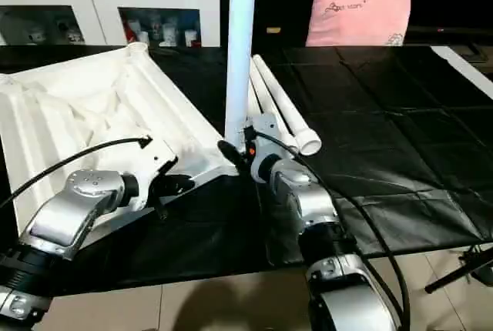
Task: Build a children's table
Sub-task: Rotate leg to tighten
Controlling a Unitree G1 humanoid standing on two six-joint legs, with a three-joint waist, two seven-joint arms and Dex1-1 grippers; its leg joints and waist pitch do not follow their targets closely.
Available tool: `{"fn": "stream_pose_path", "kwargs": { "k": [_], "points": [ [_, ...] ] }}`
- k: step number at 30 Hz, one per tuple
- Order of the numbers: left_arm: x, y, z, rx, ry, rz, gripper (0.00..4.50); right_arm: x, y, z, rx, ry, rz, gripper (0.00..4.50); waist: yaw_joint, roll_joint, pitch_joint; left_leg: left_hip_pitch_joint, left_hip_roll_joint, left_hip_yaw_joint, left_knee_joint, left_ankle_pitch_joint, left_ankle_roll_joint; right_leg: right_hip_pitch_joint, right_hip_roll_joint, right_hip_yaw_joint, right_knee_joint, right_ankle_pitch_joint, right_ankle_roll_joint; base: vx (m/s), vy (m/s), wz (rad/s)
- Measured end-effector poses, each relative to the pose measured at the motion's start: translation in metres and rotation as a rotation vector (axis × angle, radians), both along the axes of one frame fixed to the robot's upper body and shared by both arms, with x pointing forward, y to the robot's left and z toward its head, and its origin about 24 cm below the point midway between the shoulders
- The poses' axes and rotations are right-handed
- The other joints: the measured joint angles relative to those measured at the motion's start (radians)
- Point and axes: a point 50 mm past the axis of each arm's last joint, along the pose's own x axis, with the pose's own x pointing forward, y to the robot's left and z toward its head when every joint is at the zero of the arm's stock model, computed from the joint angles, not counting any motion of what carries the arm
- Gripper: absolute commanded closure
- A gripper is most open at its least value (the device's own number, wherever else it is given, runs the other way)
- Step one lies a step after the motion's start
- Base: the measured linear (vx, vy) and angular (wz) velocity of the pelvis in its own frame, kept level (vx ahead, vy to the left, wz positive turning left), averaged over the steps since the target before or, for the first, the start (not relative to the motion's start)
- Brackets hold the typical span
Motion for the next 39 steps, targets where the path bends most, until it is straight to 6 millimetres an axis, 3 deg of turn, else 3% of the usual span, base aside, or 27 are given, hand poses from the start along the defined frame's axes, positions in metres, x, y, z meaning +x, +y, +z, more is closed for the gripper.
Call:
{"fn": "stream_pose_path", "kwargs": {
  "k": [7, 11, 14, 18, 26, 39],
  "points": [
    [-0.002, 0.002, 0.002, 0.014, -0.011, -0.044, 4.50, -0.002, -0.010, -0.001, 0.003, -0.024, 0.010, 0.63, 0.007, 0.000, 0.000, -0.005, 0.000, -0.001, 0.000, -0.001, 0.002, -0.001, 0.000, -0.002, -0.004, 0.000, -0.001, 0.000, 0.000, 0.00],
    [-0.003, 0.008, 0.004, 0.033, -0.036, -0.111, 4.50, -0.015, -0.024, -0.007, 0.049, -0.013, 0.075, 0.33, 0.023, -0.001, 0.001, -0.012, 0.001, -0.002, 0.000, 0.002, 0.008, -0.005, 0.000, -0.005, -0.005, 0.000, 0.000, 0.000, 0.000, 0.00],
    [-0.002, 0.018, 0.007, 0.061, -0.056, -0.149, 4.50, -0.023, -0.031, 0.001, 0.109, -0.061, 0.164, 0.06, 0.026, -0.001, 0.001, -0.016, 0.001, -0.002, 0.002, 0.002, 0.008, -0.010, 0.000, -0.006, -0.004, 0.001, 0.000, 0.000, 0.000, 0.00],
    [-0.004, 0.029, 0.007, 0.087, -0.066, -0.221, 4.50, -0.033, -0.047, 0.017, 0.078, -0.147, 0.302, 0.06, 0.032, -0.002, 0.001, -0.016, 0.002, -0.002, 0.003, 0.002, 0.008, -0.009, 0.000, -0.006, -0.004, 0.002, 0.000, 0.000, 0.000, 0.00],
    [-0.012, 0.047, 0.009, 0.115, -0.055, -0.395, 4.50, -0.048, -0.061, 0.024, -0.011, -0.166, 0.543, 0.06, 0.054, -0.004, 0.001, -0.016, 0.003, -0.002, 0.004, 0.003, 0.008, -0.008, -0.001, -0.008, -0.003, 0.002, 0.000, 0.000, 0.000, 0.00],
    [-0.024, 0.046, 0.008, 0.117, -0.005, -0.600, 4.50, -0.056, -0.056, 0.019, -0.106, -0.156, 0.807, 0.06, 0.060, -0.012, 0.002, -0.015, 0.004, 0.000, 0.007, 0.003, 0.008, -0.005, -0.003, -0.010, -0.003, 0.002, 0.000, 0.000, 0.000, 0.00]
  ]
}}
